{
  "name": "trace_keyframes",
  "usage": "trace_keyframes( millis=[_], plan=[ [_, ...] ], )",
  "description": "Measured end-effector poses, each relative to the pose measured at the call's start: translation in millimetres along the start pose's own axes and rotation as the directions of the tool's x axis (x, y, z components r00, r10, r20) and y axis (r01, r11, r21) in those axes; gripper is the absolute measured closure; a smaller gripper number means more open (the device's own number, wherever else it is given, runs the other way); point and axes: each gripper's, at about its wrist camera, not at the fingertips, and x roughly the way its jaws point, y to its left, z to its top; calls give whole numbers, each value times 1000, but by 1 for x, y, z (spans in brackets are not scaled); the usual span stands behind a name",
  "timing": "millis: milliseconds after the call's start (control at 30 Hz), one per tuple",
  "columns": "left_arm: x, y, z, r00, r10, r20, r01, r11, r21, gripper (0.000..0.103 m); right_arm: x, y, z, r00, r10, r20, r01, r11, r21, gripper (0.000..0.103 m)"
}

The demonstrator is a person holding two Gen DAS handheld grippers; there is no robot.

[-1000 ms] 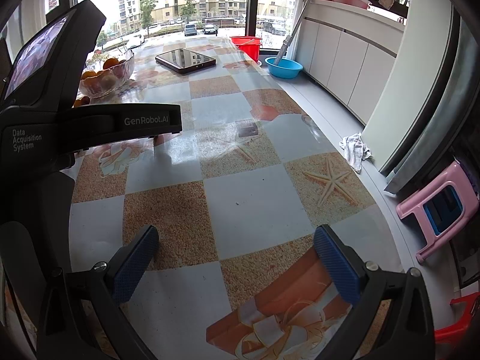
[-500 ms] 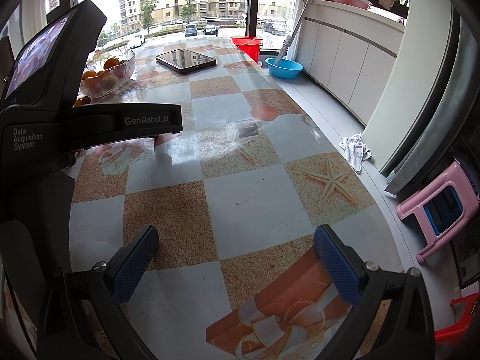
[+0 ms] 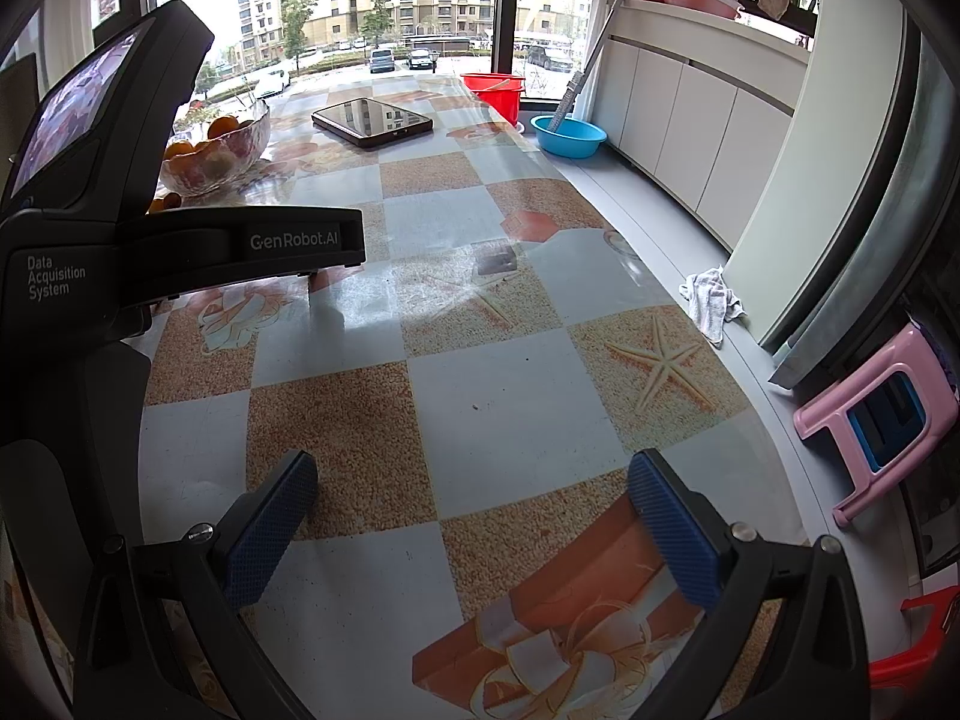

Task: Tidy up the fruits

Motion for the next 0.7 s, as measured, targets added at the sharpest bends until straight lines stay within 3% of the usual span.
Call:
trace_keyframes(
  millis=[700],
  plan=[
    [0, 0, 0, 1000, 0, 0, 0, 1000, 0, 0, 0, 0, 0, 1000, 0, 1, 0, 1000, 0, 0]
  ],
)
